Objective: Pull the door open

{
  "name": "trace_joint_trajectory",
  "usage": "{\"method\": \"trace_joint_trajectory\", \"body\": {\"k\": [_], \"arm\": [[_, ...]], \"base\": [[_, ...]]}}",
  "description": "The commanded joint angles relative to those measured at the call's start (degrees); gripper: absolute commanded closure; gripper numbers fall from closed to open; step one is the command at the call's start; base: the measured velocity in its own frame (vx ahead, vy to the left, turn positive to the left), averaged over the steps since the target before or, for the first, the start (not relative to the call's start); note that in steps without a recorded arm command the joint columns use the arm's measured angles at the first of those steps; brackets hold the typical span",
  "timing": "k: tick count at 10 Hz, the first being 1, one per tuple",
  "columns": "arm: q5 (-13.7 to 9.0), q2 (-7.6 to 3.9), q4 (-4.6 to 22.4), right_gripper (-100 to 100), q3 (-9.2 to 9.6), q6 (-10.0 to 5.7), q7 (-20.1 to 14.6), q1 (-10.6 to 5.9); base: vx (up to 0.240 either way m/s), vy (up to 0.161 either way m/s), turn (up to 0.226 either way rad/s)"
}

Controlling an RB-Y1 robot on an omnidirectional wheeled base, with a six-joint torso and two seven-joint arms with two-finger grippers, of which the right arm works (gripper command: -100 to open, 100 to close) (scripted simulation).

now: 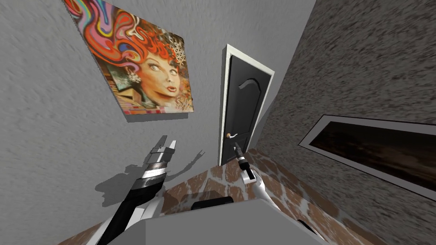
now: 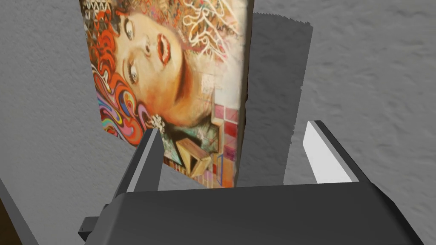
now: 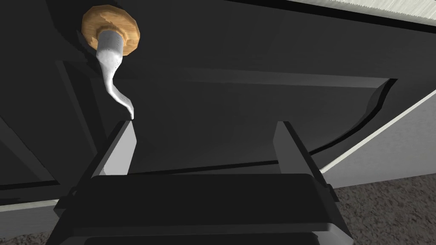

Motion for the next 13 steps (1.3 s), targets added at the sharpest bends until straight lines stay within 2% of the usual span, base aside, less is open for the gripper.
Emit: {"method": "trace_joint_trajectory", "body": {"k": [1,8,9,10,13], "arm": [[0.07,-0.33,2.86,-100,0.04,-0.2,-0.6,-1.5],[0.38,-1.43,14.04,-100,0.29,-1.35,-2.67,-6.94],[0.42,-1.56,15.38,-100,0.32,-1.49,-2.92,-7.6],[0.42,-1.56,15.38,-100,0.32,-1.49,-2.92,-7.6],[0.54,-1.95,19.4,-100,0.41,-1.9,-3.67,-9.57]], "base": [[0.037,-0.142,0.149],[0.023,-0.119,0.128],[0.036,-0.115,0.125],[0.019,-0.085,0.035],[0.009,-0.083,0.1]]}}
